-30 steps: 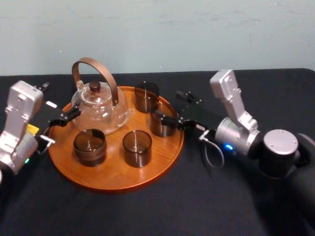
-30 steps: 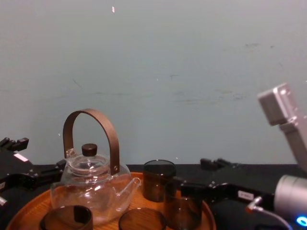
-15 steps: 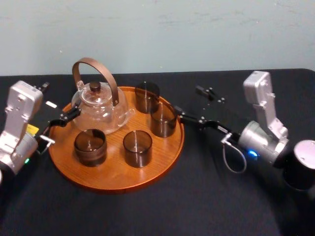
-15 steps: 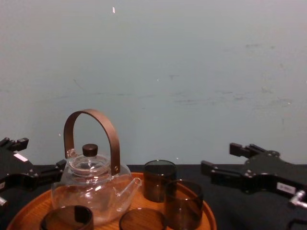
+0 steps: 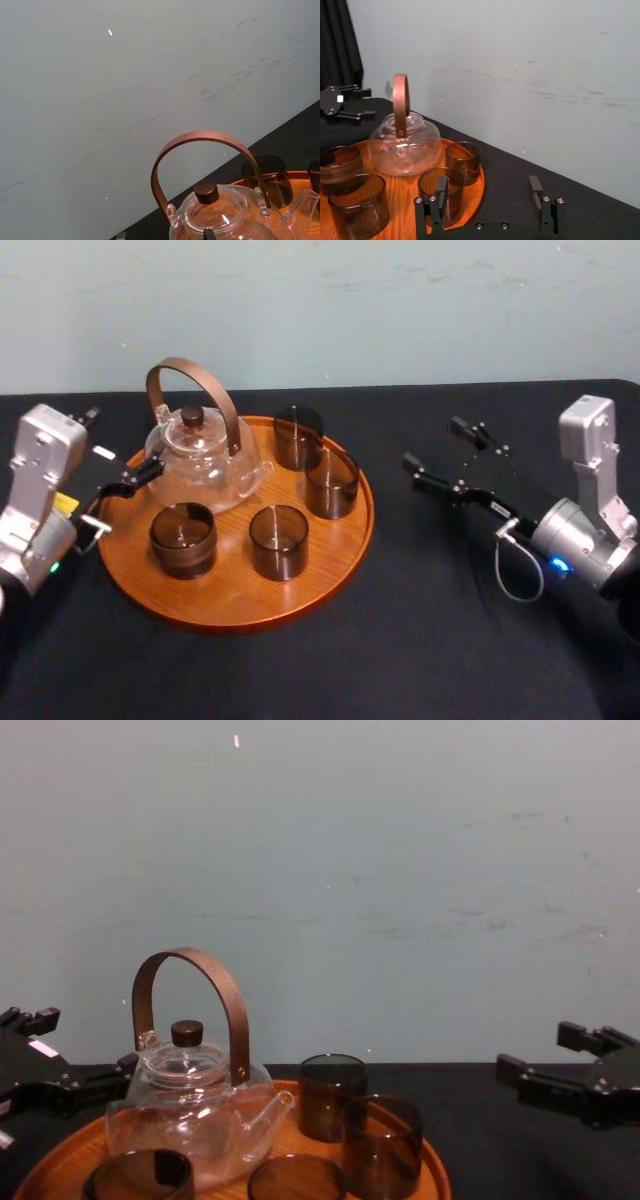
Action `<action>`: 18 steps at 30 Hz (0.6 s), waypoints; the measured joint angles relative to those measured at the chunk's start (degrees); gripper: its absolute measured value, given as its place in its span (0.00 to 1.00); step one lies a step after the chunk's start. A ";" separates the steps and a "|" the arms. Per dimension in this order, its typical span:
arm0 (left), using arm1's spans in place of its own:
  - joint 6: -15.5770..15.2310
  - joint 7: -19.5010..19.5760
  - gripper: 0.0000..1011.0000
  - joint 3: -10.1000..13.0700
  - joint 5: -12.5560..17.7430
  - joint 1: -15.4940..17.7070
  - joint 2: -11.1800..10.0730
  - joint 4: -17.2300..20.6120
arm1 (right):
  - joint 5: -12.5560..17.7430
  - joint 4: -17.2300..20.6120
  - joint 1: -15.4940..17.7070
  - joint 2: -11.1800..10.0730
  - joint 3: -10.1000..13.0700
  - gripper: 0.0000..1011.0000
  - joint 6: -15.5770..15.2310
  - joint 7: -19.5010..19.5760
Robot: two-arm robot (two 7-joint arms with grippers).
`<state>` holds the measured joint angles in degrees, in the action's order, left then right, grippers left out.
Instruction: Pick up the glass from the table and place it on the tray.
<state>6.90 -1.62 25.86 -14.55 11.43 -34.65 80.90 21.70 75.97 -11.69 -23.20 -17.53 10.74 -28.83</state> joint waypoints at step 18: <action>0.00 0.00 0.99 0.00 0.00 0.00 0.00 0.00 | 0.98 -1.03 1.31 -0.10 2.18 0.99 0.21 0.64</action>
<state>6.91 -1.62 25.86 -14.55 11.43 -34.65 80.90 22.68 74.94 -10.38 -23.30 -15.36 10.95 -28.19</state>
